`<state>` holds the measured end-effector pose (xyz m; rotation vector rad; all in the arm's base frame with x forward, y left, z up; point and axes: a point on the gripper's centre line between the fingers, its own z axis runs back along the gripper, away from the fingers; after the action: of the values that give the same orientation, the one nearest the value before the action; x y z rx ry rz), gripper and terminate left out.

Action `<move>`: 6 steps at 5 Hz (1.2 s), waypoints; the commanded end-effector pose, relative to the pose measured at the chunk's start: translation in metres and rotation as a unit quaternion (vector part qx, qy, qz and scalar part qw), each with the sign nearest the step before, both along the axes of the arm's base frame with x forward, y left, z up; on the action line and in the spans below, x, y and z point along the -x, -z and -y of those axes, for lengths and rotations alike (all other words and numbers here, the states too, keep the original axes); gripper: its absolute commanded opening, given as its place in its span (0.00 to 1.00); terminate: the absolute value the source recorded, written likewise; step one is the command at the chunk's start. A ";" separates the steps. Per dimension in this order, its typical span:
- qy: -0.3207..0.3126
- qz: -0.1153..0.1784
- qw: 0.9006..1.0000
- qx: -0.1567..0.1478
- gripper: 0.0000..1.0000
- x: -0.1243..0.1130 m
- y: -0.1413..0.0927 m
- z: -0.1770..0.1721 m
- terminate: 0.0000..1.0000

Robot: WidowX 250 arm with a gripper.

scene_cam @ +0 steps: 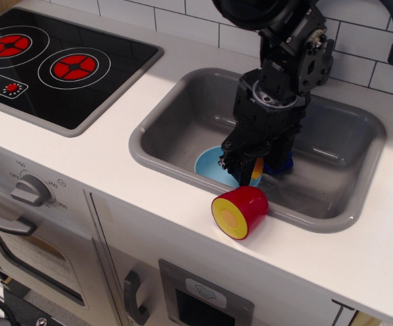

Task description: Put corn in bowl sink

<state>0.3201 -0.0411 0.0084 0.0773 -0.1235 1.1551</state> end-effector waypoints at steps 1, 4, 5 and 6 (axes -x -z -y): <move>-0.010 0.027 0.999 0.016 1.00 0.003 -0.023 0.003 0.00; 0.002 0.037 0.999 0.033 1.00 0.001 -0.051 0.003 0.00; 0.022 0.037 0.999 0.031 1.00 -0.002 -0.065 0.001 0.00; 0.022 0.037 0.999 0.031 1.00 -0.002 -0.065 0.001 0.00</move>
<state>0.3219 -0.0333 0.0511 0.0304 -0.0914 1.1106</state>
